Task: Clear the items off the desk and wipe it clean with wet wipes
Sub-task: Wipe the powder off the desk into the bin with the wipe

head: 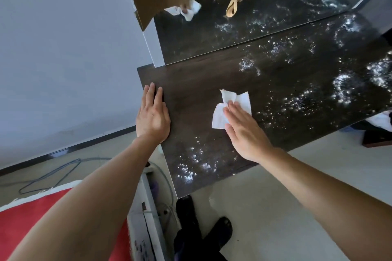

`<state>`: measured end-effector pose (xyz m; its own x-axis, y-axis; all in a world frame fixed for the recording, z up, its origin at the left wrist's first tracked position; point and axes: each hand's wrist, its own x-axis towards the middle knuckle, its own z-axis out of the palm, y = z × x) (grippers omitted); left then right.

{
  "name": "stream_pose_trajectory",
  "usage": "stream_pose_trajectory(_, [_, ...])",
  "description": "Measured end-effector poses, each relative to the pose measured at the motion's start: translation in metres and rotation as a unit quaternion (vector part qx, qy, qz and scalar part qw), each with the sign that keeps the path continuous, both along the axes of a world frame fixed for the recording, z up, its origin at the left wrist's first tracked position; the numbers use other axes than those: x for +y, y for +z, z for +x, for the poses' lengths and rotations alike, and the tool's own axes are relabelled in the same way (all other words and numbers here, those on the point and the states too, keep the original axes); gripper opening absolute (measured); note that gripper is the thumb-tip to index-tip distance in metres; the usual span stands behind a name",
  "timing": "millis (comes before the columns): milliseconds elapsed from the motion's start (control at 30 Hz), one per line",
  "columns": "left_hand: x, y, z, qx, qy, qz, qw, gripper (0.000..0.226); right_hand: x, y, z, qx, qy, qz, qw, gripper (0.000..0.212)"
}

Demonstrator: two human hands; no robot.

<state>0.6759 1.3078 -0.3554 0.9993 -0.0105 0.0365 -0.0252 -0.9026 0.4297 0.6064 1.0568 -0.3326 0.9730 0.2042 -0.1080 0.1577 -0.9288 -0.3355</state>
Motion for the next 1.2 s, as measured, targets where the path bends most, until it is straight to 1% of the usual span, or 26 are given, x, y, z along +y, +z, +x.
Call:
stream_pose_trajectory(33, [0.0, 0.0, 0.0, 0.0, 0.001, -0.004, 1.0, 0.047, 0.011, -0.003, 0.004, 0.004, -0.012, -0.013, 1.0, 0.066])
stream_pose_trajectory(67, [0.0, 0.0, 0.0, 0.0, -0.001, -0.006, 1.0, 0.047, 0.027, -0.004, -0.001, 0.005, 0.0, -0.019, 1.0, 0.066])
stream_pose_trajectory(167, [0.005, 0.003, 0.002, 0.004, -0.024, -0.004, 1.0, 0.046, 0.065, 0.0, -0.047, -0.004, 0.113, 0.006, 0.994, 0.057])
stream_pose_trajectory(233, [0.018, 0.007, 0.007, -0.001, -0.067, 0.014, 0.998, 0.045, 0.064, 0.004, -0.059, 0.004, 0.169, 0.017, 0.986, 0.056])
stream_pose_trajectory(267, [0.027, 0.008, 0.008, -0.004, -0.096, 0.031, 0.995, 0.045, 0.061, 0.005, -0.053, 0.015, 0.173, 0.019, 0.985, 0.055])
stream_pose_trajectory(333, [0.041, 0.008, 0.011, -0.002, -0.14, 0.061, 0.988, 0.047, 0.063, 0.003, -0.03, 0.018, 0.144, 0.012, 0.989, 0.058])
stream_pose_trajectory(433, [0.045, 0.006, 0.01, 0.007, -0.147, 0.069, 0.987, 0.049, 0.09, 0.003, -0.009, 0.02, 0.082, -0.003, 0.996, 0.066])
stream_pose_trajectory(500, [0.043, 0.007, 0.01, 0.011, -0.147, 0.079, 0.986, 0.05, 0.1, 0.004, -0.027, 0.015, 0.115, -0.013, 0.993, 0.062])
stream_pose_trajectory(600, [0.045, 0.01, 0.012, 0.021, -0.15, 0.1, 0.983, 0.051, 0.089, 0.006, -0.068, 0.008, 0.176, -0.009, 0.984, 0.053])
stream_pose_trajectory(667, [0.044, 0.012, 0.012, 0.029, -0.155, 0.118, 0.98, 0.052, 0.087, 0.004, -0.07, 0.01, 0.163, -0.002, 0.987, 0.051])
stream_pose_trajectory(767, [0.042, 0.014, 0.014, 0.048, -0.164, 0.144, 0.975, 0.053, 0.107, 0.002, -0.071, 0.002, 0.097, 0.003, 0.995, 0.049])
stream_pose_trajectory(800, [0.042, 0.016, 0.015, 0.057, -0.164, 0.15, 0.973, 0.053, 0.114, 0.003, -0.08, 0.004, 0.097, -0.002, 0.995, 0.049])
stream_pose_trajectory(867, [0.04, 0.019, 0.015, 0.069, -0.163, 0.16, 0.971, 0.053, 0.118, 0.003, -0.108, 0.002, 0.132, -0.02, 0.991, 0.049])
stream_pose_trajectory(967, [0.036, 0.024, 0.014, 0.088, -0.161, 0.168, 0.969, 0.054, 0.088, 0.007, -0.14, -0.008, 0.162, -0.04, 0.986, 0.048])
stream_pose_trajectory(1033, [0.033, 0.028, 0.013, 0.1, -0.158, 0.169, 0.968, 0.054, 0.056, 0.007, -0.143, -0.014, 0.124, -0.06, 0.99, 0.049])
stream_pose_trajectory(1067, [0.031, 0.029, 0.013, 0.105, -0.155, 0.17, 0.968, 0.054, 0.039, 0.005, -0.14, -0.016, 0.081, -0.073, 0.994, 0.051])
stream_pose_trajectory(1133, [0.026, 0.03, 0.012, 0.11, -0.148, 0.168, 0.968, 0.054, 0.01, 0.003, -0.13, -0.002, -0.04, -0.089, 0.995, 0.058])
stream_pose_trajectory(1167, [0.023, 0.03, 0.011, 0.111, -0.143, 0.167, 0.969, 0.054, 0.007, 0.006, -0.124, 0.004, -0.093, -0.093, 0.991, 0.062])
stream_pose_trajectory(1200, [0.02, 0.03, 0.011, 0.112, -0.136, 0.166, 0.97, 0.054, 0.014, 0.006, -0.121, -0.006, -0.125, -0.093, 0.988, 0.066])
